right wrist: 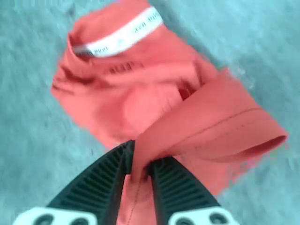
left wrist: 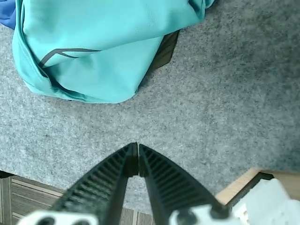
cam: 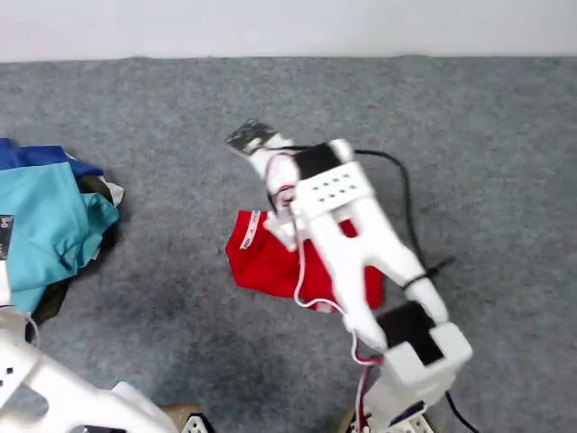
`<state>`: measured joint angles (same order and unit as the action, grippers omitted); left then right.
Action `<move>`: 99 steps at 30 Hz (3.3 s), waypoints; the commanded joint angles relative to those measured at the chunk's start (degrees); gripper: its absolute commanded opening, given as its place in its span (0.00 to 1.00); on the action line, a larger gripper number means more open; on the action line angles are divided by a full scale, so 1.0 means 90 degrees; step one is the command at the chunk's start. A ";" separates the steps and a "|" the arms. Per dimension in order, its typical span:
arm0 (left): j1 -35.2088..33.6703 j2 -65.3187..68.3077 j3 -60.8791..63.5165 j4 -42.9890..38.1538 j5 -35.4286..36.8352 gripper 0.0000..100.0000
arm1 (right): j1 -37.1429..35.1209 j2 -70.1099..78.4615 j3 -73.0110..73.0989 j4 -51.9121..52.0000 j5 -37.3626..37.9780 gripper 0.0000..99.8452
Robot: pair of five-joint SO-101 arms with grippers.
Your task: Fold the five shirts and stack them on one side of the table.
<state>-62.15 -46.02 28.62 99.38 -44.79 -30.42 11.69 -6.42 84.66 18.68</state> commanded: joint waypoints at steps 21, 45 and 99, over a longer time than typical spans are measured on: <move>0.0059 -0.0107 -0.0034 0.0107 0.0020 0.02 | -0.1089 0.0689 -0.1641 -0.0317 -0.0117 0.25; 0.0010 -0.0107 -0.0024 0.0107 0.0020 0.02 | -0.1314 0.2379 -0.2432 0.1646 0.0850 0.01; 0.0059 -0.0107 -0.0024 0.0068 0.0020 0.02 | 0.1431 -0.2007 0.4777 -0.1968 0.0049 0.01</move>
<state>-62.15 -46.02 28.62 99.38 -44.79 -18.81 -3.60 33.23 72.53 19.12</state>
